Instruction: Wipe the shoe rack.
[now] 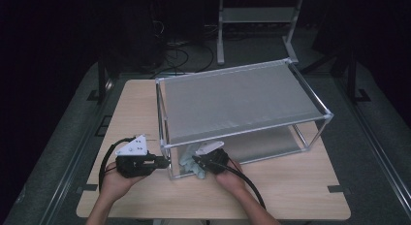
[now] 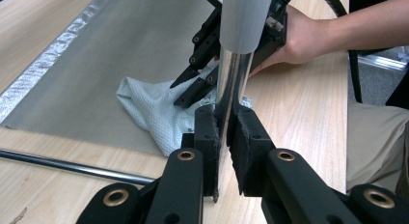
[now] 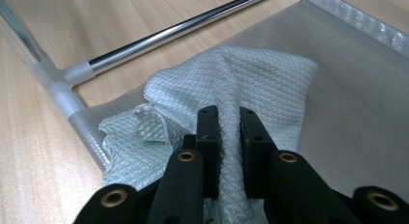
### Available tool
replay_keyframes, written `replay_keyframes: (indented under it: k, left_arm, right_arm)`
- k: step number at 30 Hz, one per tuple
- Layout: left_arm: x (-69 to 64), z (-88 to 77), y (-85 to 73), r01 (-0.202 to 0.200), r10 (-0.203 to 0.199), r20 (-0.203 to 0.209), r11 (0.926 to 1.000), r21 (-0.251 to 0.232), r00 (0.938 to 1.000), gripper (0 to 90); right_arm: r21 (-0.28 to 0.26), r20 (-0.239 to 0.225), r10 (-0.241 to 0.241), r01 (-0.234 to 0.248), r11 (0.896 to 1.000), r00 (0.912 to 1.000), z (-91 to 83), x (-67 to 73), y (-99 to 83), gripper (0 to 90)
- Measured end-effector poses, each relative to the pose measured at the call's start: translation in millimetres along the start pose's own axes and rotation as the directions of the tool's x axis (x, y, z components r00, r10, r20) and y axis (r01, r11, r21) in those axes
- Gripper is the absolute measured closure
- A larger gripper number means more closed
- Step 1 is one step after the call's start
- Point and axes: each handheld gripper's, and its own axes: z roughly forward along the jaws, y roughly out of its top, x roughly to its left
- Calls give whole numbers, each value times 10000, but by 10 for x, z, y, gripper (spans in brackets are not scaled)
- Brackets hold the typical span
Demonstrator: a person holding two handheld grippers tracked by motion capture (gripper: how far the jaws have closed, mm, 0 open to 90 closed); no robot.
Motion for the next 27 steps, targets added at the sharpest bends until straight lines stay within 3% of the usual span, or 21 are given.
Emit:
replay_keyframes:
  k: [4,8,14,16,19,23,26,27]
  left_arm:
    - [0,-3,-9,5,-5,9,10000,-48,10000,813]
    - [0,6,-2,-4,4,-1,10000,-33,10000,813]
    - [18,-33,-28,69,-69,-77,10000,-27,9999,813]
    - [22,-38,-39,100,-100,-69,9999,-83,9999,813]
    - [19,-28,-29,75,-75,-104,10000,-45,9999,813]
    - [32,-45,-44,112,-113,-110,9999,-83,9999,813]
    - [47,-80,-67,151,-152,-204,9999,-67,9997,814]
    - [49,-86,-74,201,-203,-213,9998,-85,9996,814]
  right_arm:
    - [-51,93,-169,169,9998,9998,-24,-69,-20,808]
    - [-40,121,267,-267,9996,9996,-55,-98,-51,809]
    - [-37,261,-74,75,10000,9996,-69,-140,-66,808]
    - [224,330,368,-376,9990,9988,-113,-168,-102,808]
    - [118,397,475,-480,9988,9981,-133,-205,-129,809]
    - [70,372,280,-283,9996,9989,-105,-153,-110,809]
    - [116,510,85,-91,9999,9987,-140,-213,-132,809]
    - [140,541,362,-370,9992,9979,-170,-238,-156,809]
